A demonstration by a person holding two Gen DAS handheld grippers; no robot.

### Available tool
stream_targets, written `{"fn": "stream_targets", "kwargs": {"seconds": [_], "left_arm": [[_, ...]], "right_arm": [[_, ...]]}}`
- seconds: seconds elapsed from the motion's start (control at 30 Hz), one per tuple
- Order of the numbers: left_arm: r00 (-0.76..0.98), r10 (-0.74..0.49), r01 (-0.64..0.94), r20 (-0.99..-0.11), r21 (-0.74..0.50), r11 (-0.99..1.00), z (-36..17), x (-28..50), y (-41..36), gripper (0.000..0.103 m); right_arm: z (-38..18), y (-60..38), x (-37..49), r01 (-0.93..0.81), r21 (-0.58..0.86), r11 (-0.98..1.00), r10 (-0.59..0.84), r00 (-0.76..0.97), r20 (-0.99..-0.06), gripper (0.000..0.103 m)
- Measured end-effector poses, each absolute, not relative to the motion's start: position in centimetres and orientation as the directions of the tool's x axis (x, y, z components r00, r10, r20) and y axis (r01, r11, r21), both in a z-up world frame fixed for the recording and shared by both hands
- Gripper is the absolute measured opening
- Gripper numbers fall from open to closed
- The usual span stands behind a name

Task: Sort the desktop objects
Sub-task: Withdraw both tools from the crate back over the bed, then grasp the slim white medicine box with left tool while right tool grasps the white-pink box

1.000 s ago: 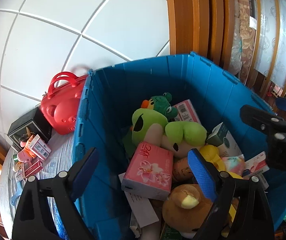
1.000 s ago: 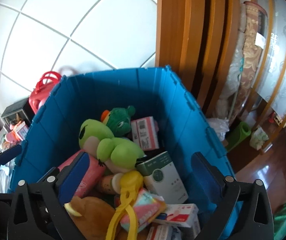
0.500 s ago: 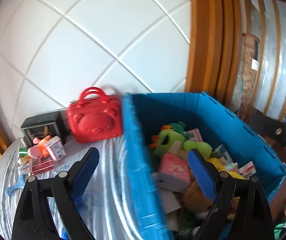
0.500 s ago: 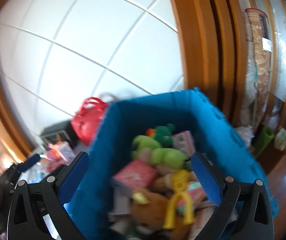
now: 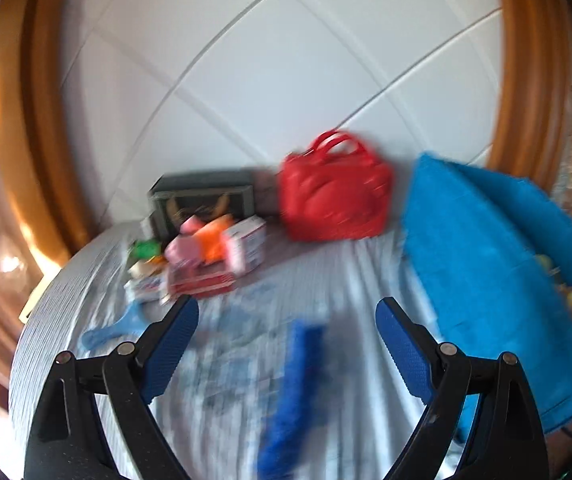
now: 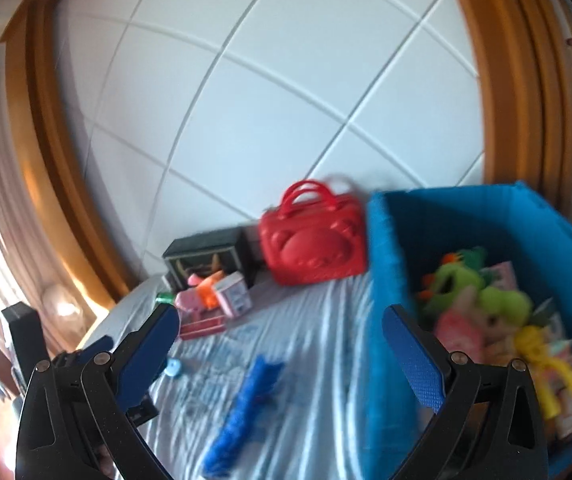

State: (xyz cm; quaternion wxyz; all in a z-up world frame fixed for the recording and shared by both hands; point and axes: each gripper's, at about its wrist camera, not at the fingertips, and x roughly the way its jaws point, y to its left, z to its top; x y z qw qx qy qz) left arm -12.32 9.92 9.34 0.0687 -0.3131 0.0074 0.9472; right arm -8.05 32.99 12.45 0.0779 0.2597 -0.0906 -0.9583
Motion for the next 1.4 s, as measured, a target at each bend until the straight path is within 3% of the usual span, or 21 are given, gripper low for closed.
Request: {"fn": "stream_targets", "kwargs": {"seconds": [0.17, 0.37, 0.53, 0.6, 0.73, 1.0, 1.03, 1.17, 1.4], "left_arm": [[-0.747, 0.036, 0.007, -0.664, -0.062, -0.998, 4.2, -15.2, 1.8, 0.091], [-0.67, -0.078, 0.187, -0.738, -0.066, -0.98, -2.2, -19.3, -6.0, 0.091], [-0.588, -0.035, 0.225, -0.808, -0.121, -0.967, -7.1, -24.0, -9.1, 0.091], [-0.583, -0.05, 0.253, -0.811, -0.123, -0.96, -8.4, -26.1, -9.6, 0.091], [-0.604, -0.082, 0.275, -0.793, -0.11, -0.955, -10.1, -31.0, -10.5, 0.091], [-0.609, -0.113, 0.218, -0.785, -0.028, -0.976, -14.7, -41.5, -9.5, 0.091], [-0.599, -0.11, 0.214, -0.793, -0.026, -0.977, -15.3, -42.3, -9.5, 0.09], [-0.544, -0.085, 0.213, -0.835, -0.039, -0.976, -17.6, -45.0, -9.5, 0.067], [-0.554, -0.076, 0.173, -0.829, -0.025, -0.985, -18.4, -47.3, -9.0, 0.053]], "right_arm": [[8.3, 27.5, -12.0, 0.144, 0.181, -0.973, -0.222, -0.802, -0.555, 0.103], [3.7, 22.7, -17.4, 0.189, 0.167, -0.968, -0.251, -0.78, -0.573, 0.103], [-1.5, 20.4, -22.6, 0.181, 0.038, -0.983, -0.172, -0.818, -0.549, 0.103], [-4.5, 19.2, -25.5, 0.195, -0.057, -0.979, -0.124, -0.794, -0.595, 0.103], [-9.4, 18.1, -31.1, 0.249, 0.035, -0.968, -0.206, -0.708, -0.676, 0.103], [-14.6, 14.4, -40.7, 0.318, 0.043, -0.947, -0.257, -0.669, -0.697, 0.103], [-14.9, 14.1, -41.4, 0.326, 0.039, -0.944, -0.26, -0.667, -0.698, 0.103], [-16.6, 13.1, -45.0, 0.337, 0.044, -0.941, -0.268, -0.658, -0.703, 0.103], [-18.5, 11.9, -49.9, 0.395, 0.106, -0.912, -0.353, -0.628, -0.693, 0.103]]}}
